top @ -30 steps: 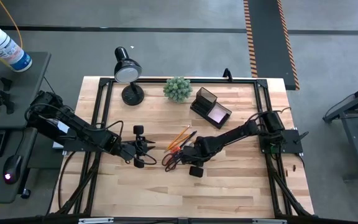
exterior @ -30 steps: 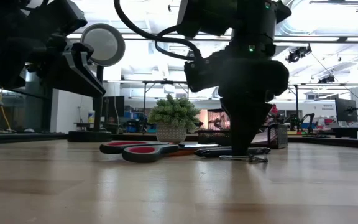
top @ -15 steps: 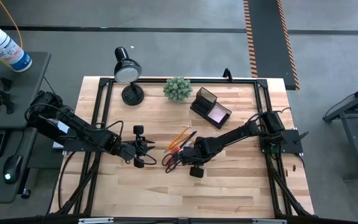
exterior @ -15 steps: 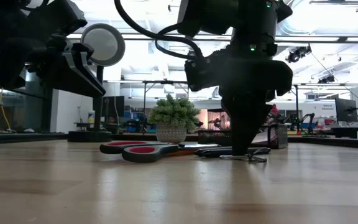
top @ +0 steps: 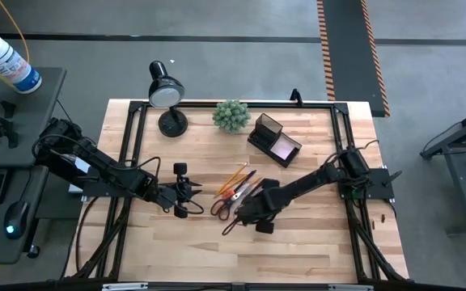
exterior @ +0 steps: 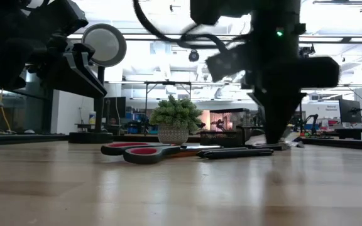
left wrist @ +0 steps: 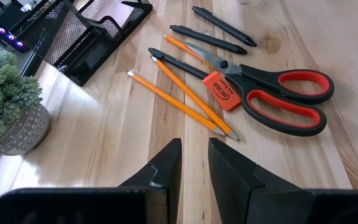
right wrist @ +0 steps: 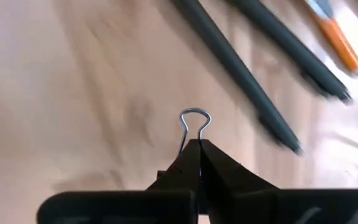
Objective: Pick and place office supplies into organizer
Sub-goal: Put the black binder clip into the black desk organizer
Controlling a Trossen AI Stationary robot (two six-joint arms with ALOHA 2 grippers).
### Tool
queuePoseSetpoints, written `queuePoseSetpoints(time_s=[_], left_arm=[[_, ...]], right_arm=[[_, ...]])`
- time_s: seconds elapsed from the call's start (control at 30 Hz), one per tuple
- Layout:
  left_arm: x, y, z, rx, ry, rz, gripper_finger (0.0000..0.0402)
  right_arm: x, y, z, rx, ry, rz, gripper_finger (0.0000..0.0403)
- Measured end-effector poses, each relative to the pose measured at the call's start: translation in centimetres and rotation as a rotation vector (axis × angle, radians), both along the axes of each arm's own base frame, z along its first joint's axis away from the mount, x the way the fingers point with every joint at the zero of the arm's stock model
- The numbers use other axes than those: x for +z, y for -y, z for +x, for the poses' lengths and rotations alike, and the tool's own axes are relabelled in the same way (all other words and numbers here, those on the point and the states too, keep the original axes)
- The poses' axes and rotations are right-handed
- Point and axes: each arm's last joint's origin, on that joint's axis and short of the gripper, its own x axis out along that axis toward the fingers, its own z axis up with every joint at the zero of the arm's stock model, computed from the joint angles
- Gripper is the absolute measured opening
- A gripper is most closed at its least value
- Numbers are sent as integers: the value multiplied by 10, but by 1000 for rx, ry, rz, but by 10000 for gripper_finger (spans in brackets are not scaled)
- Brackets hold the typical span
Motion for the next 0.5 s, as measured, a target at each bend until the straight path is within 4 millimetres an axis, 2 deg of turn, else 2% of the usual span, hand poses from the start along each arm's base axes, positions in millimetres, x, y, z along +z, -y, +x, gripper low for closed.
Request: queuePoseSetpoints(time_s=[0.23, 0.37, 0.5], left_arm=[[0, 0, 0, 0, 4, -2, 67], [0, 0, 0, 0, 6, -2, 67], [0, 0, 0, 1, 6, -2, 67]], right_arm=[[4, -4, -8, -12, -30, -61, 0], [21, -2, -18, -43, -6, -172, 0], [42, 1, -28, -69, 53, -206, 0]])
